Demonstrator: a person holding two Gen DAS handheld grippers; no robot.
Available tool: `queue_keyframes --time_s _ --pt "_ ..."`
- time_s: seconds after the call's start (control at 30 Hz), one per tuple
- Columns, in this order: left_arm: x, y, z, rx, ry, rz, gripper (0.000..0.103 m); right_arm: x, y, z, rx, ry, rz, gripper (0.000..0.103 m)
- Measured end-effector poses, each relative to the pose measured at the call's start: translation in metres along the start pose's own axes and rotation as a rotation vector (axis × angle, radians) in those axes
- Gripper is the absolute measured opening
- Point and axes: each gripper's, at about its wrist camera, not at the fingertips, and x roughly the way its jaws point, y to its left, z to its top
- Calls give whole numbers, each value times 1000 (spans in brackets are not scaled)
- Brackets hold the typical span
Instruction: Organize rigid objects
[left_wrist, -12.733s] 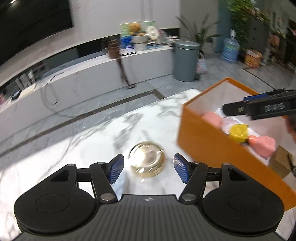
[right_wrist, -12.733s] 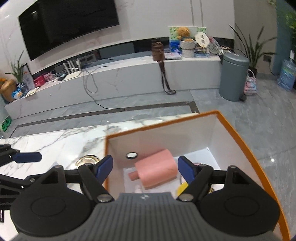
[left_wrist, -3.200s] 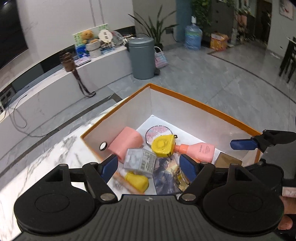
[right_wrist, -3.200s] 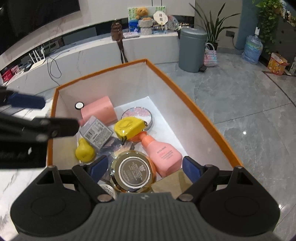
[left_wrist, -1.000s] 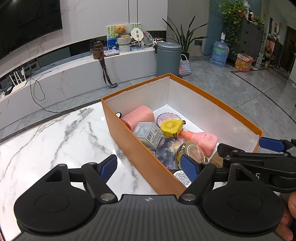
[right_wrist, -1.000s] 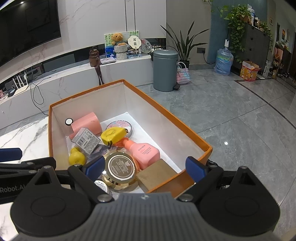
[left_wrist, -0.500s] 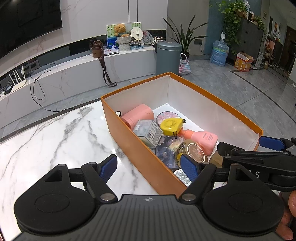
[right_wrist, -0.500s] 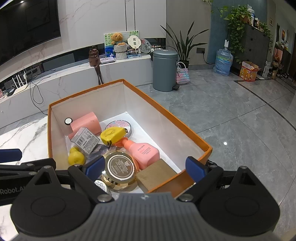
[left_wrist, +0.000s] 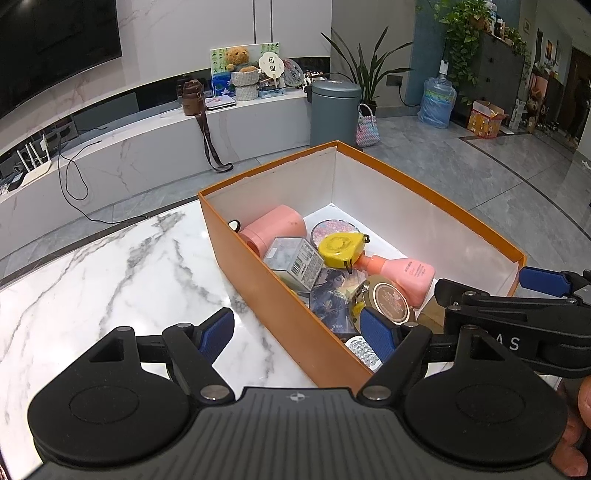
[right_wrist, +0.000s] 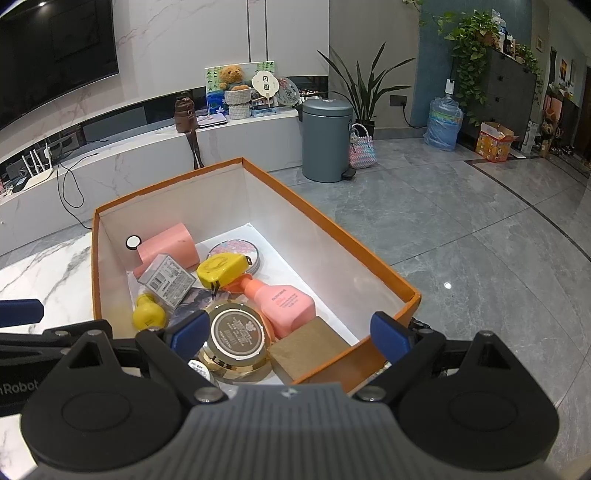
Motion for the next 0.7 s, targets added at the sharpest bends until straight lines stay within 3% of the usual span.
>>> queue_keyframes --time_s 0.53,0.7 --pt "0 0 1 -2 0 -2 91 0 0 0 0 0 -1 92" --pt "-6 -3 0 27 -56 5 91 -1 -1 0 5 -4 2 92"
